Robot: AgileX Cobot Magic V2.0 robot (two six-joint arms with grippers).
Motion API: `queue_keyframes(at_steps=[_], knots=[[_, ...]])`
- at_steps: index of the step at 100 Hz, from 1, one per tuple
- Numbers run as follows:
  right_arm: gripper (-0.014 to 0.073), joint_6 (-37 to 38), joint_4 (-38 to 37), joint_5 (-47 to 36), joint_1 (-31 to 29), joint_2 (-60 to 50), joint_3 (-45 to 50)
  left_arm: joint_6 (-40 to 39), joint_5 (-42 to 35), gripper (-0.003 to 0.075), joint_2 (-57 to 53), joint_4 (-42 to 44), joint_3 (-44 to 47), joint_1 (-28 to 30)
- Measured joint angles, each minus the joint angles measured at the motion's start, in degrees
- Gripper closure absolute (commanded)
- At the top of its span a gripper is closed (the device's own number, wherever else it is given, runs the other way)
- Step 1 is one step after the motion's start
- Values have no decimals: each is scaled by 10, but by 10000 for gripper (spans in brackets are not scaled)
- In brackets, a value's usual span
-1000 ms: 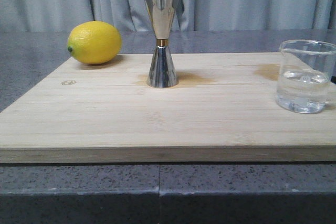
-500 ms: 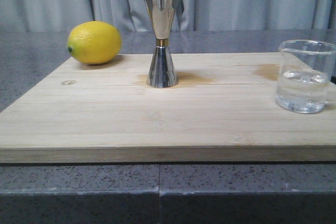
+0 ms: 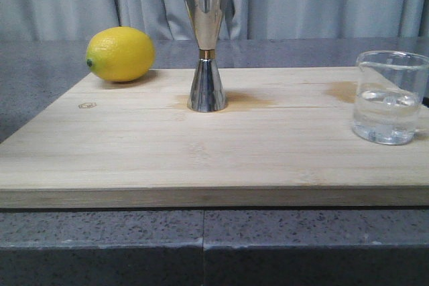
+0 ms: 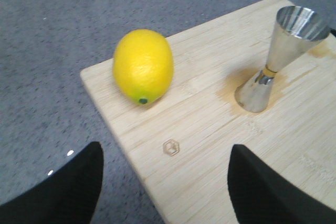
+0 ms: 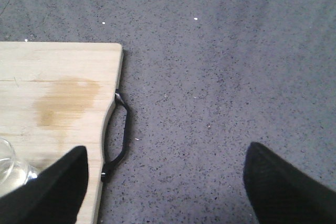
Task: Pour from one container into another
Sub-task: 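Move the left gripper to the steel jigger and grasp its waist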
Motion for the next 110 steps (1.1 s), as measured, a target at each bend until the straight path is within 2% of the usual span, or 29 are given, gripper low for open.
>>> queue_keyframes(at_steps=[15,37,51,67,82,110], knots=[[43,0,1,0,0,0,0,117,40,261,56,-99,0,0],[43,-1,2,0,0,0,0,233,102,261,128,-174,0,0],[43,-2,2,0,0,0,0,278,142,261,163,-212,0,1],[43,-2,2,0,0,0,0,315,191,261,189,-242,0,37],[43,-2,2,0,0,0,0,335,194,261,196,-253,0,74],[43,-2,2,0,0,0,0,393,197,261,208,-270,5,77]])
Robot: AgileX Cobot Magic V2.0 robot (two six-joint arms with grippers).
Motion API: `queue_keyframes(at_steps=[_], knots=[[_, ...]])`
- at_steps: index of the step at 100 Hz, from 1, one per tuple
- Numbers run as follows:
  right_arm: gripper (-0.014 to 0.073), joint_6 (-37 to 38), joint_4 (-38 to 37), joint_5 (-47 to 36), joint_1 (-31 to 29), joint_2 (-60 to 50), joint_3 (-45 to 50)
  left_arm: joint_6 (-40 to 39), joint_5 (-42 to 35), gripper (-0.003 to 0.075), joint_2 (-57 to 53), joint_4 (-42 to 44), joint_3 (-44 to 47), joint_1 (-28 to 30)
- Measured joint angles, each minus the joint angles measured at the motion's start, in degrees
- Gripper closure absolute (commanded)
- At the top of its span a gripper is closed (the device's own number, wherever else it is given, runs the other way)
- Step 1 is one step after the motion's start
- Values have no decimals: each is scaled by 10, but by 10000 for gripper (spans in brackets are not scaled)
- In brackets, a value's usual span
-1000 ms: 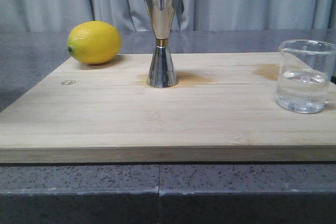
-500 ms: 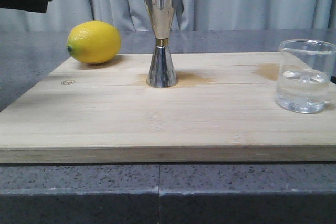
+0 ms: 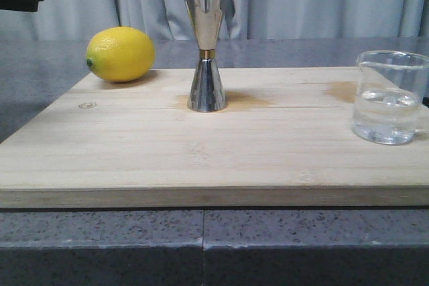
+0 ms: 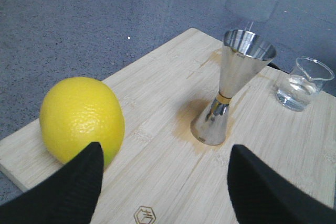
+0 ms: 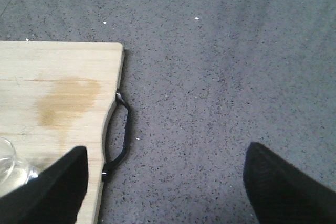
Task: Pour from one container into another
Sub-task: 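Move the left gripper to the steel jigger and grasp its waist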
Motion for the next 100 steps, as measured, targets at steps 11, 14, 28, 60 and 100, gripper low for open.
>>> queue_keyframes(at_steps=[11,14,28,60,100], knots=[[43,0,0,0,0,0,0,39,0,261,12,-36,20,0],[43,0,0,0,0,0,0,49,0,261,13,-48,26,0],[43,0,0,0,0,0,0,104,-2,262,19,-97,59,-4],[43,0,1,0,0,0,0,233,-11,262,47,-175,118,-91],[43,0,1,0,0,0,0,287,-11,262,116,-181,81,-185]])
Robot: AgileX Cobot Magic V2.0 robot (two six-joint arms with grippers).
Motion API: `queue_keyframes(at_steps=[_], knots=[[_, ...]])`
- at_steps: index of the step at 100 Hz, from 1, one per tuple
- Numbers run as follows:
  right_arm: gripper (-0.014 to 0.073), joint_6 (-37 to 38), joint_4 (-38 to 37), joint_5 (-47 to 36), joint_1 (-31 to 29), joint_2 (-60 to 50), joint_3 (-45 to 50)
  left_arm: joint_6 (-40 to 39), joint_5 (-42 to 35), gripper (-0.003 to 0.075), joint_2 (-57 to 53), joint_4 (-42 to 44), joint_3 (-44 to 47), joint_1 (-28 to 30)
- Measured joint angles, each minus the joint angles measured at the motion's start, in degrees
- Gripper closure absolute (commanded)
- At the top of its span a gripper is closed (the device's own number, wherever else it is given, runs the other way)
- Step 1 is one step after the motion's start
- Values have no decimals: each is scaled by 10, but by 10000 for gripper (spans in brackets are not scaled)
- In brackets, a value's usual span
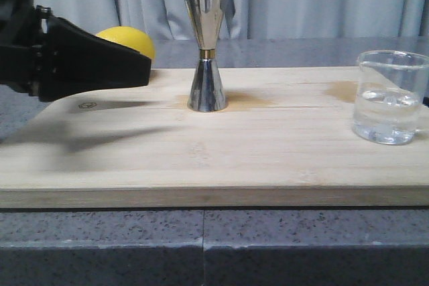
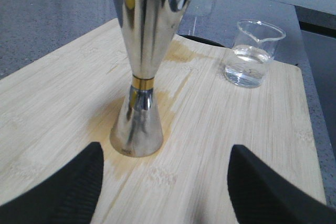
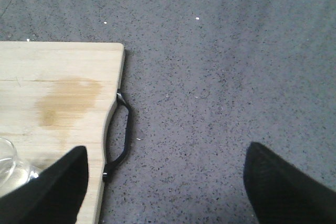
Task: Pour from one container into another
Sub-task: 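Move the left gripper to the steel jigger and grasp its waist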
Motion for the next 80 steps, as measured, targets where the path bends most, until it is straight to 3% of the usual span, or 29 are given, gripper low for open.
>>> queue_keyframes(at_steps=[80], knots=[[43,0,0,1,0,0,0,-17,-1,262,141,-1,-188,-100]])
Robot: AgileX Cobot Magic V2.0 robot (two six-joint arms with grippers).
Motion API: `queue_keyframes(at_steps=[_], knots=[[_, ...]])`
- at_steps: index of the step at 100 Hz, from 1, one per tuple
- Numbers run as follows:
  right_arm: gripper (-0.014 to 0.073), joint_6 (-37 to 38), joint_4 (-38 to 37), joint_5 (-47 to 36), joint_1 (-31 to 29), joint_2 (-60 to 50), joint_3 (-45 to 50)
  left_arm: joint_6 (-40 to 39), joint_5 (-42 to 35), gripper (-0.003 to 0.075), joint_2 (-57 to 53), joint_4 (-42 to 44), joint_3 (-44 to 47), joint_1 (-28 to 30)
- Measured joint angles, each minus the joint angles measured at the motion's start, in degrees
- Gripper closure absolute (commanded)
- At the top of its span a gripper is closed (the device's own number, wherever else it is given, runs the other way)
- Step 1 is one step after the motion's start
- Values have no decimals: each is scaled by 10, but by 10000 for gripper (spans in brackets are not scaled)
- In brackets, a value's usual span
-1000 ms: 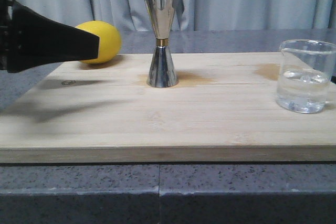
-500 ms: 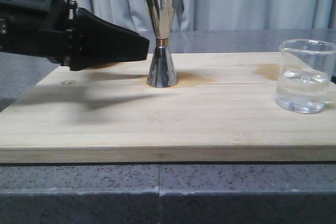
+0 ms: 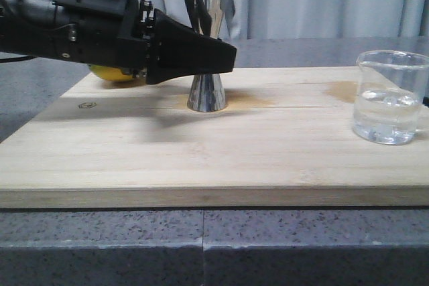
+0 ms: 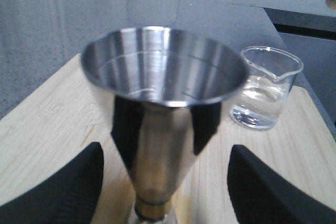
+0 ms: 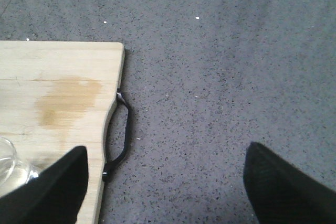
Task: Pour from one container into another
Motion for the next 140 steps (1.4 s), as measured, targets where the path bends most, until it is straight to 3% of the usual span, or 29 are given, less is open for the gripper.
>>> queue_keyframes(at_steps=[28,115,140], knots=[[43,0,0,0,0,0,0,-6,0,272,4,0,-5,-2],[43,0,0,0,0,0,0,-9,0,580,4,0,-5,-2],[43,0,0,0,0,0,0,-9,0,629,4,0,-7,-2]])
